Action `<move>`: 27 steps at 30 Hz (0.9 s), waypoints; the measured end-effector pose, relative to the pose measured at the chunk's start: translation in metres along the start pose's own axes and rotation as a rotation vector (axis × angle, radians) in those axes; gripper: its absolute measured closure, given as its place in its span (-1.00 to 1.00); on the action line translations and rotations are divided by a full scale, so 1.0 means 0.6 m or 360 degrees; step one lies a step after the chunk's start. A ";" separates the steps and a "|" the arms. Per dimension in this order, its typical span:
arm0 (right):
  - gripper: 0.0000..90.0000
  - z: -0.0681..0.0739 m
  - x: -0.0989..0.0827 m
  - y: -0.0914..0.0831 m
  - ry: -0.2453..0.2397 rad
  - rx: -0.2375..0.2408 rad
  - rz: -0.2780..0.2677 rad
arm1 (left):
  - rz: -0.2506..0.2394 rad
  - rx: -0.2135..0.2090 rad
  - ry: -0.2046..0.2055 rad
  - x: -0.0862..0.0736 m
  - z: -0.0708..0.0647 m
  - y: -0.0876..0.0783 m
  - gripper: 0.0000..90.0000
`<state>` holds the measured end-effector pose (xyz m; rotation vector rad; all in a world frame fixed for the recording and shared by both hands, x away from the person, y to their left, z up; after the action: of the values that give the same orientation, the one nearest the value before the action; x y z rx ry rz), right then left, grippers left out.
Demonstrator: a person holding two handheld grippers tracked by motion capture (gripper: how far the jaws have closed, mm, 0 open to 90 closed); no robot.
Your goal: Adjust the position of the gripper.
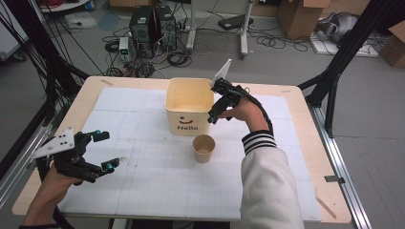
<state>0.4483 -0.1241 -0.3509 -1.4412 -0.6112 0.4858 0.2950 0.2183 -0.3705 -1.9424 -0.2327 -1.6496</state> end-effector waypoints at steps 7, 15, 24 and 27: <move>-0.99 0.000 0.000 0.000 -0.0002 0.0001 -0.0001 | -0.0003 0.0000 -0.0005 0.001 0.000 -0.001 -0.96; -0.99 0.002 -0.002 -0.002 -0.0009 0.0003 -0.0009 | -0.0002 0.0001 -0.0004 0.000 0.000 -0.001 -0.96; -0.99 0.014 -0.008 -0.008 -0.0040 0.0021 -0.0001 | 0.0001 0.0002 0.0000 0.001 0.000 -0.002 -0.96; -0.99 0.024 -0.008 -0.010 -0.0083 0.0026 0.0005 | -0.0002 0.0002 -0.0003 0.001 0.000 -0.002 -0.96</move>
<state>0.4350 -0.1171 -0.3452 -1.4181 -0.6454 0.5311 0.2944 0.2193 -0.3696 -1.9435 -0.2354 -1.6483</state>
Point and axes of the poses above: each handheld gripper's, and its own axes: y roughly forward along the jaws, x roughly out of its top, z roughly to its left, the point moved 7 cm from there along y, roughly forward along the jaws, and after that the axes turned 7 degrees about z, right-handed, at the moved point
